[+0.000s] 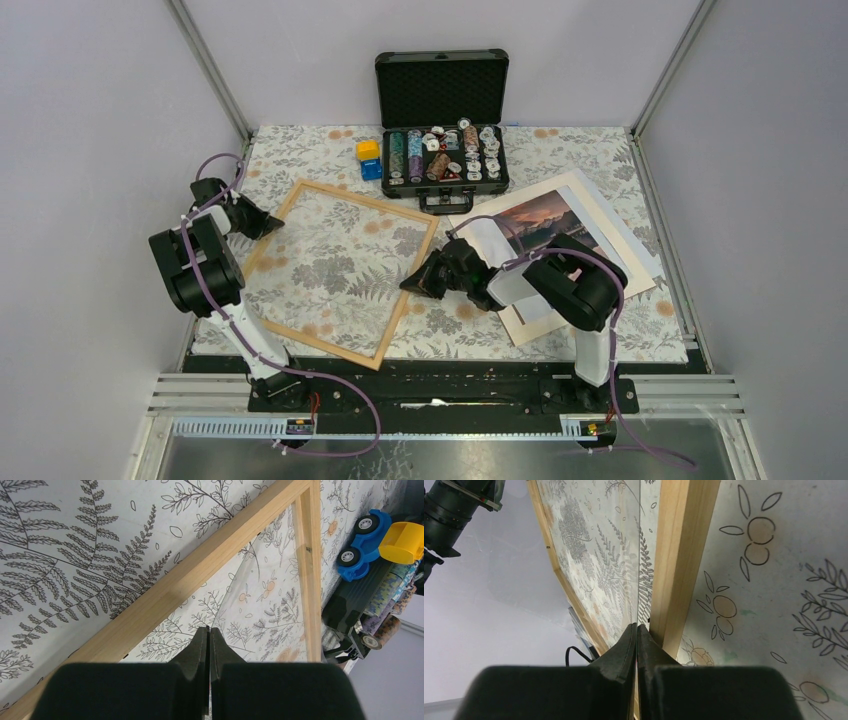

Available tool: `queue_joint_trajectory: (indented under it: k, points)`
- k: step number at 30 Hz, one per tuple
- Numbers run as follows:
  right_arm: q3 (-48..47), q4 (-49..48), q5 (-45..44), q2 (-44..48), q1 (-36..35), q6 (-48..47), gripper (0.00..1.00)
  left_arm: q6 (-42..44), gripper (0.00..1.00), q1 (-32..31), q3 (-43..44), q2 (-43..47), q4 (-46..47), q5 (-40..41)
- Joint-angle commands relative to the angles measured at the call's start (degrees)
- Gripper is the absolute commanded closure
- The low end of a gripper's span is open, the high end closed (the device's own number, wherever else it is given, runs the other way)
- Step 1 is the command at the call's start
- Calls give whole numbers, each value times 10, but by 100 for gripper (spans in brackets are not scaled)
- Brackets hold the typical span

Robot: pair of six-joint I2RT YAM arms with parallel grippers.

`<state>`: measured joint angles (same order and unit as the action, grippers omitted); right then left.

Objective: Put the photo into the frame

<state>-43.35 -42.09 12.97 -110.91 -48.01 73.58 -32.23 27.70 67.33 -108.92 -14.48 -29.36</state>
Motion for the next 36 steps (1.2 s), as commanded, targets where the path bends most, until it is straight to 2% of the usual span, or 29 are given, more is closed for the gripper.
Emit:
queue_joint_trajectory:
  k: [1, 15, 23, 26, 27, 31, 36]
  points:
    - [-16, -15, -1, -13, -5, 7, 96, -4, 100, 2, 26, 23, 39, 19]
    - [-32, -22, 16, -33, -7, 13, 88, -9, 100, 4, 32, 16, 52, 21]
    - [-27, -22, 34, -25, -7, 12, 67, -6, 100, 4, 39, 1, 51, 18]
    - [-7, -8, 36, -1, -6, -13, 56, -1, 100, 4, 43, -2, 48, 19]
    - [-3, 5, 35, 8, -4, -23, 50, 1, 100, 4, 44, -2, 47, 21]
    - [13, 20, 46, 30, 24, -55, 36, 6, 99, 5, 46, -6, 43, 23]
    - [28, 25, 86, 42, 68, -95, 26, 15, 99, 6, 54, -13, 37, 23]
